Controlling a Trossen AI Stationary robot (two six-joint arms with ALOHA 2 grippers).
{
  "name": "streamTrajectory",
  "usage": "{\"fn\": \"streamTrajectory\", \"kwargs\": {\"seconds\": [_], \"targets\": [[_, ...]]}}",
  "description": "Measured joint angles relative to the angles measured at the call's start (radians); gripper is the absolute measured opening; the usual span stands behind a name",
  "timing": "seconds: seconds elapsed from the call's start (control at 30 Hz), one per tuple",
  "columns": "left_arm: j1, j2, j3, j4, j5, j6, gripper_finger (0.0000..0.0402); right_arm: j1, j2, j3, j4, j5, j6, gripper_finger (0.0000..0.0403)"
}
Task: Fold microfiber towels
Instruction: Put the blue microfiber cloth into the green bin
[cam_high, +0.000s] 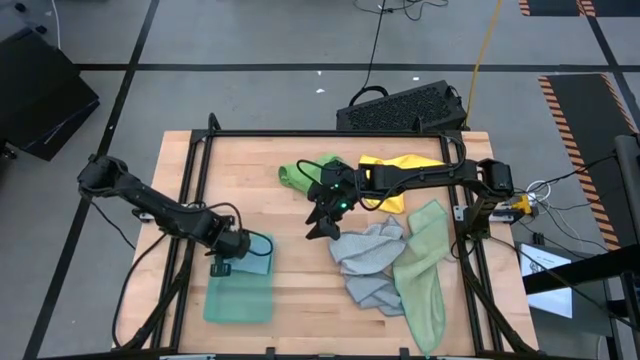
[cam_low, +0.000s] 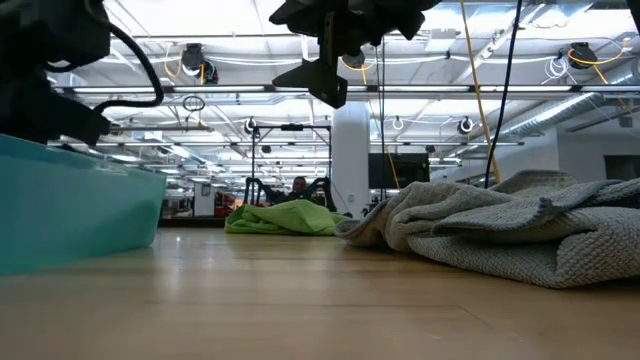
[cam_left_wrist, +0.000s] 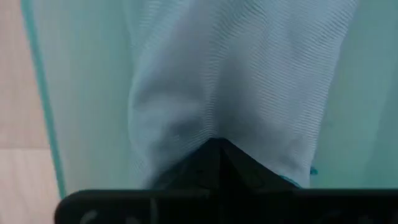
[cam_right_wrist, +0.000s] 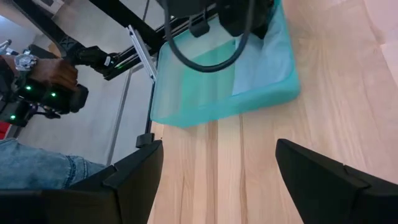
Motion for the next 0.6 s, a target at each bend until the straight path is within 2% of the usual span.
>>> {"fn": "streamTrajectory", "kwargs": {"seconds": [0.17, 0.33, 0.43, 0.6], "targets": [[0.026, -0.029, 0.089, -0.057, 0.052, -0.006, 0.001, 0.0, 0.0, 0.0, 0.0, 0.0, 0.007, 0.0302], [-0.001, -0.083, 0.199, -0.161, 0.073, -0.067, 0.0003, 0.0, 0.0, 0.0, 0.0, 0.0, 0.028, 0.0302], [-0.012, -0.095, 0.193, -0.205, 0.075, -0.13, 0.0005, 0.002, 0.0, 0.0, 0.0, 0.0, 0.028, 0.0302], [-0.009, -0.049, 0.111, -0.13, 0.12, -0.152, 0.0003, 0.004, 0.0, 0.0, 0.0, 0.0, 0.021, 0.0302]]}}
